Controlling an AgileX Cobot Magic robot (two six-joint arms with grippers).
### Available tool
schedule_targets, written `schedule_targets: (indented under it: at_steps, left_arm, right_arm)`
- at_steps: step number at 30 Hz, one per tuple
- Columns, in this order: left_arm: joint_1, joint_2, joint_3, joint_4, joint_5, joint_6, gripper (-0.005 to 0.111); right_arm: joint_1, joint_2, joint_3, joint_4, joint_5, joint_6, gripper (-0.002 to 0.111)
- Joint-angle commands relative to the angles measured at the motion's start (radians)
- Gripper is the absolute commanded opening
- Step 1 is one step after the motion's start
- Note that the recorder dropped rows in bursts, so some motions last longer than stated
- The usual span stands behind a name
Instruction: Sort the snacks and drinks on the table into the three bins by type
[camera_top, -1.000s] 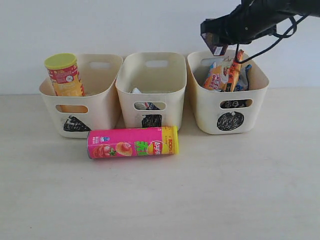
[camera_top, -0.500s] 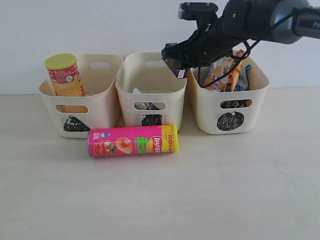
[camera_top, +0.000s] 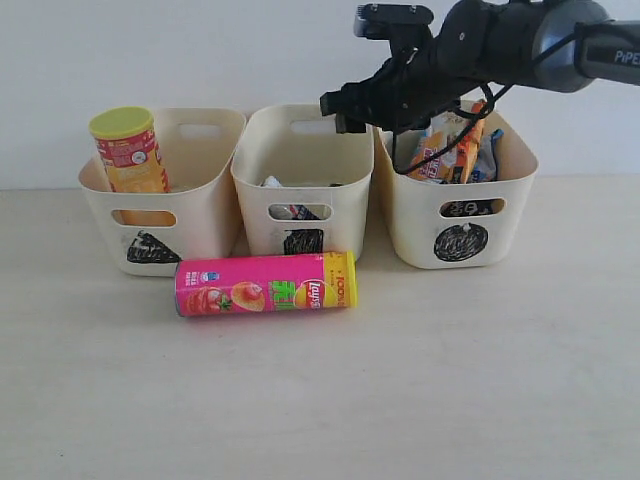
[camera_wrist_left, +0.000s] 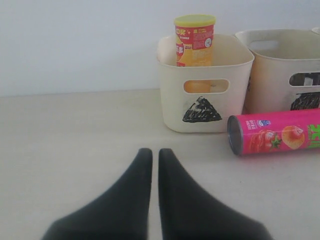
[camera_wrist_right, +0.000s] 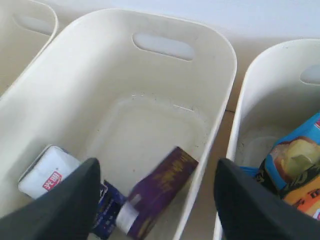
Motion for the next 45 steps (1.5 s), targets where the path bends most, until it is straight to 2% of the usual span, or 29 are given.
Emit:
schedule_targets:
  at_steps: [1,3,4,6,7,9,11,15,19,22,26,36,45]
  left_arm:
    - [-0.003,-0.003,0.004,-0.003,-0.003,0.003,0.004]
    - [-0.003,-0.003,0.004,-0.003,-0.003,0.003,0.004]
    - [-0.003,-0.003,0.004,-0.003,-0.003,0.003,0.004]
    - [-0.003,-0.003,0.004,-0.003,-0.003,0.003,0.004]
    - [-0.003,-0.003,0.004,-0.003,-0.003,0.003,0.004]
    - [-0.003,-0.003,0.004,-0.003,-0.003,0.003,0.004]
    - [-0.003,-0.003,0.004,-0.003,-0.003,0.003,0.004]
    - [-0.003,-0.003,0.004,-0.003,-0.003,0.003,0.004]
    - [-0.003,-0.003,0.004,-0.003,-0.003,0.003,0.004]
    - [-0.003,-0.003,0.004,-0.003,-0.003,0.003,0.004]
    - [-0.003,-0.003,0.004,-0.003,-0.003,0.003,0.004]
    - [-0.003,-0.003,0.004,-0.003,-0.003,0.003,0.004]
    - [-0.003,-0.003,0.004,-0.003,-0.003,0.003,0.004]
  right_arm:
    - [-0.001,-0.032,-0.045,-0.006,0.079,-0.003,0.061]
    - [-0.003,-0.056,-0.047,-0.039,0.153,0.003,0.047]
    - [-0.012,-0.071,-0.047,-0.065,0.237,0.010,0.027]
    - [-0.030,-0.084,-0.047,-0.076,0.327,0.045,0.006]
    - [-0.040,-0.090,-0.047,-0.079,0.364,0.075,0.000]
    - [-0.077,-0.124,-0.022,-0.079,0.469,0.106,0.000]
    - [-0.101,-0.203,0.062,-0.077,0.489,0.106,0.000]
    - [-0.103,-0.464,0.345,-0.063,0.329,0.106,0.000]
    - [-0.101,-0.872,0.737,-0.059,0.099,0.106,0.000]
    - [-0.101,-1.109,0.911,-0.062,0.011,0.106,0.000]
    - [-0.101,-1.373,1.090,-0.062,-0.014,0.112,0.000]
    - [-0.101,-1.782,1.334,-0.063,0.006,0.163,0.000]
    - [-0.101,-1.874,1.368,-0.063,0.044,0.163,0.000]
